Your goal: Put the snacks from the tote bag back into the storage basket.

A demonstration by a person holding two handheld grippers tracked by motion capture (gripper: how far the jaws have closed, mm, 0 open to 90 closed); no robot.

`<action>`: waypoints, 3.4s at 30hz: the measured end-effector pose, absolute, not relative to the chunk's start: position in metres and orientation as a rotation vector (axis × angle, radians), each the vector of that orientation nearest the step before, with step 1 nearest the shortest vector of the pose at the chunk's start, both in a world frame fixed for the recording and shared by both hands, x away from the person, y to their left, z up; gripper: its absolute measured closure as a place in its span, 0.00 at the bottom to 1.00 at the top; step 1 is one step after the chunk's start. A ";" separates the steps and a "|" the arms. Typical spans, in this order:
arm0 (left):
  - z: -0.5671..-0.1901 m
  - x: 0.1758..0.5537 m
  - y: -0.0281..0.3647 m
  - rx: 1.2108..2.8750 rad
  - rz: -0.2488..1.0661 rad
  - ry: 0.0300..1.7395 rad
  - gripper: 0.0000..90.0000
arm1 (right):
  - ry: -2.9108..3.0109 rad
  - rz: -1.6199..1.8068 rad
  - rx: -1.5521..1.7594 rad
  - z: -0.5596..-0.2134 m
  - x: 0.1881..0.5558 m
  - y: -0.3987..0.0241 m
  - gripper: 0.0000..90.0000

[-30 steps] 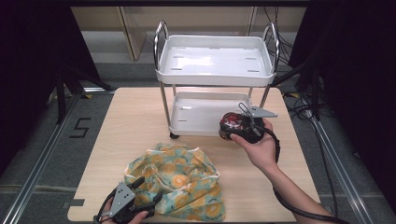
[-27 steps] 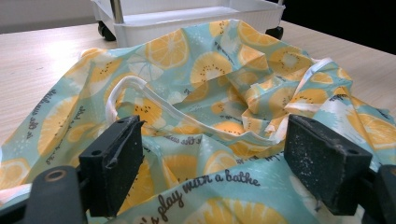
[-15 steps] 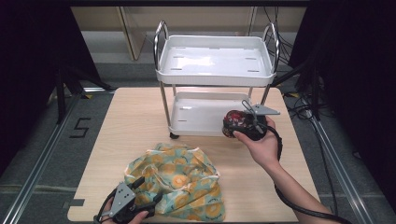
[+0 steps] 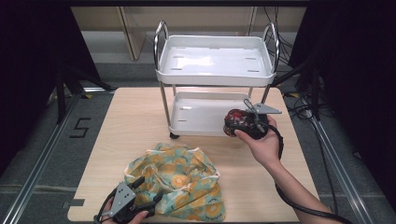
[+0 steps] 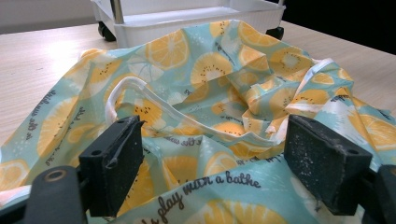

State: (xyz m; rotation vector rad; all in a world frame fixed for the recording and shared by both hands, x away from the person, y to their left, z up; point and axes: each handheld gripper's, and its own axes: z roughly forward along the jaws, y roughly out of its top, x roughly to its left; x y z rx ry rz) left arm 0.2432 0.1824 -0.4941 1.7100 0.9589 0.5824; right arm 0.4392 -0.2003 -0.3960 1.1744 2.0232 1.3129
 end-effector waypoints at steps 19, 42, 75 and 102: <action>-0.494 0.244 0.184 1.712 0.585 0.950 0.22 | 2.013 1.317 1.204 -0.399 0.446 -0.202 0.30; -0.494 0.243 0.184 1.706 0.583 0.960 0.22 | 1.996 1.277 1.230 -0.401 0.457 -0.207 0.30; -0.494 0.243 0.184 1.708 0.583 0.949 0.21 | 1.967 1.247 1.248 -0.404 0.464 -0.208 0.30; -0.494 0.244 0.184 1.715 0.587 0.944 0.21 | 1.978 1.231 1.274 -0.405 0.469 -0.197 0.30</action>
